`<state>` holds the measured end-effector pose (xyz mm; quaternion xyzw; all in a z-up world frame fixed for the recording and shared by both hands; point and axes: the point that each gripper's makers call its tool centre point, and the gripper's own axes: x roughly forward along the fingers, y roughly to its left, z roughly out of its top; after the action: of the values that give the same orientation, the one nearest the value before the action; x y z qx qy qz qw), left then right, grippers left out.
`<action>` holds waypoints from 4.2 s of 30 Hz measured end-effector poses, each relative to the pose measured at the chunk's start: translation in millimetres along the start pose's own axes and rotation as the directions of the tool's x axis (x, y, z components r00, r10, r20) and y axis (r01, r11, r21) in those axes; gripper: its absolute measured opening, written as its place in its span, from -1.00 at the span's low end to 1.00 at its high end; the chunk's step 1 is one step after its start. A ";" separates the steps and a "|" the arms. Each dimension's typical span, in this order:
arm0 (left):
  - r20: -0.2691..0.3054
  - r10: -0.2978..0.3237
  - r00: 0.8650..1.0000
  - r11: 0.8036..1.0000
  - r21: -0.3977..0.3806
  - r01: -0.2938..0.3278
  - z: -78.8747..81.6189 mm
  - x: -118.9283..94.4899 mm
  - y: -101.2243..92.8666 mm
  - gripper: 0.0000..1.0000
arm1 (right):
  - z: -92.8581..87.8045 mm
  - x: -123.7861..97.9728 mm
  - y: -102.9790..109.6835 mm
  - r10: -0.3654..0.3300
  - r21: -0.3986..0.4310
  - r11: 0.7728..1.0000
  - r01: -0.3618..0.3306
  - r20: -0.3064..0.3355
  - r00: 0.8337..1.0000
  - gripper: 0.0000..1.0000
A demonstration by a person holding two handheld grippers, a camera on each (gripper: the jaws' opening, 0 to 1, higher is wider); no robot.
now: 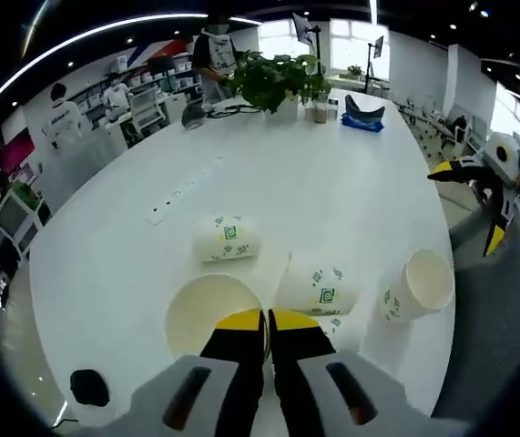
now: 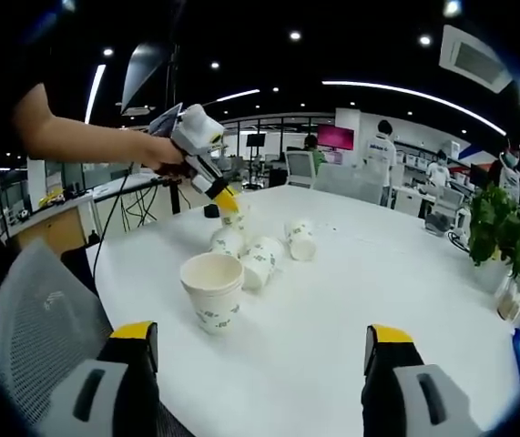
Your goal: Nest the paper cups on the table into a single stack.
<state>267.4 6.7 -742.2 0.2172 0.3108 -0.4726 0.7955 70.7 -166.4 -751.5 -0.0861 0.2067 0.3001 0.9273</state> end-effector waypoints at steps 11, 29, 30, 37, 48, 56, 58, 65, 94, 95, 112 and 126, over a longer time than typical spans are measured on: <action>0.034 0.024 0.999 0.999 0.026 -0.025 13.2 -14.4 -8.5 -1.00 | -2.4 0.8 0.1 0.005 0.000 1.000 -0.005 -0.009 1.000 0.91; 0.070 0.010 0.997 0.994 0.106 -0.017 48.1 -47.4 -27.2 -1.00 | -1.4 0.2 2.7 0.009 -0.009 1.000 -0.009 -0.008 1.000 0.91; 0.071 0.007 0.997 0.994 0.109 -0.015 48.9 -48.4 -28.2 -1.00 | -1.3 0.3 2.6 0.010 -0.010 1.000 -0.010 -0.008 1.000 0.91; 0.075 -0.027 0.997 0.990 0.138 0.017 59.3 -57.1 -49.9 -1.00 | -0.4 0.1 4.9 0.015 -0.011 1.000 -0.015 -0.008 1.000 0.91; 0.075 -0.105 0.992 0.981 0.170 0.091 65.9 -58.8 -86.5 -1.00 | -1.1 0.4 3.7 0.015 -0.012 1.000 -0.015 -0.006 1.000 0.91; 0.055 -0.167 0.984 0.967 0.205 0.152 68.2 -53.5 -116.8 -1.00 | 1.5 -0.3 3.4 0.009 -0.009 1.000 -0.009 0.000 1.000 0.91; 0.049 -0.173 0.984 0.964 0.212 0.159 67.0 -51.6 -118.3 -1.00 | 1.4 -0.4 3.2 0.009 -0.009 1.000 -0.009 0.001 1.000 0.91; 0.034 -0.216 0.976 0.950 0.237 0.202 66.1 -48.7 -134.5 -1.00 | 1.1 -0.2 1.7 0.007 -0.008 1.000 -0.007 0.003 1.000 0.91; -0.042 -0.316 0.948 0.915 0.252 0.316 48.0 -27.3 -185.3 -1.00 | -2.8 0.6 0.8 0.008 -0.016 1.000 -0.008 -0.009 1.000 0.88; -0.041 -0.318 0.947 0.914 0.250 0.318 47.9 -26.8 -185.8 -1.00 | -2.7 0.6 1.0 0.009 -0.016 1.000 -0.010 -0.008 1.000 0.88; -0.098 -0.333 0.938 0.905 0.245 0.347 24.6 -10.1 -195.0 -1.00 | -3.7 0.4 2.6 0.017 -0.012 1.000 -0.017 -0.014 1.000 0.85; -0.147 -0.353 0.924 0.903 0.205 0.377 6.2 7.3 -195.3 -1.00 | -1.3 -0.7 2.4 0.009 -0.006 1.000 -0.010 -0.010 1.000 0.83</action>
<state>98.6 -91.3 -753.0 0.2706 0.3312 -0.6338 0.6445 68.3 -165.2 -752.4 -0.0896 0.2108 0.3047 0.9245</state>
